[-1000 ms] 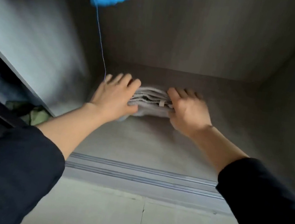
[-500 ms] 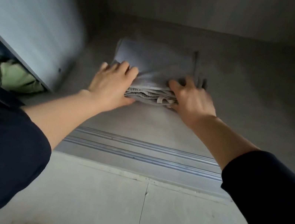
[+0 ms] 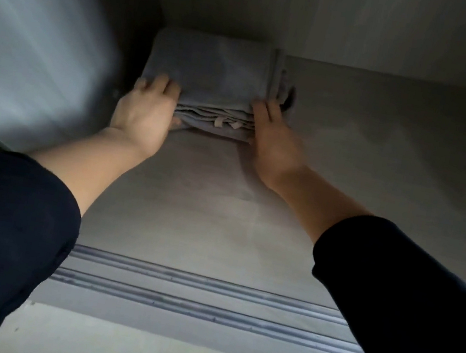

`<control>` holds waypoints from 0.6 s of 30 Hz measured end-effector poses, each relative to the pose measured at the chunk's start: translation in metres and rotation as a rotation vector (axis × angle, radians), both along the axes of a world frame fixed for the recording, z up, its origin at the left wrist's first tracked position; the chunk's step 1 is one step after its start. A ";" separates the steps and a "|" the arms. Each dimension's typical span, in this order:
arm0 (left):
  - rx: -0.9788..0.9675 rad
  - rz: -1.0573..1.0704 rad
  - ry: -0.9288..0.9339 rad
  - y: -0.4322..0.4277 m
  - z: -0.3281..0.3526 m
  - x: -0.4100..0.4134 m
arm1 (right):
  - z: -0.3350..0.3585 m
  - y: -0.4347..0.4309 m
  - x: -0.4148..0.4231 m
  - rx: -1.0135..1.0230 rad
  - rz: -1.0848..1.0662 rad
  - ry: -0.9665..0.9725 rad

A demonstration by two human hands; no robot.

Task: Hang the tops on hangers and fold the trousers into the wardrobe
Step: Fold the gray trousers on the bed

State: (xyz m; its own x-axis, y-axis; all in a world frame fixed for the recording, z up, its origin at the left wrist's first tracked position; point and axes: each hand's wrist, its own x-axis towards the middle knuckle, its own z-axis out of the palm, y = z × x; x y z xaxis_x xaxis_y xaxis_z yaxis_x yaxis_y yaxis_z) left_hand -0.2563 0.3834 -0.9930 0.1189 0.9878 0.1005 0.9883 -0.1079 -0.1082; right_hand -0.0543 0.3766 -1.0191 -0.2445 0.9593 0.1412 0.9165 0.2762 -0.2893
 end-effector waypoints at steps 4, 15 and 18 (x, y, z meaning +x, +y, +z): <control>-0.006 0.032 0.004 0.021 0.000 -0.014 | -0.008 0.017 -0.008 -0.077 0.032 0.046; -0.195 0.086 -0.159 0.019 -0.007 -0.023 | 0.006 0.023 -0.009 -0.257 0.063 0.151; -0.149 0.049 -0.196 -0.003 -0.010 -0.012 | 0.003 -0.003 0.004 -0.211 0.011 0.164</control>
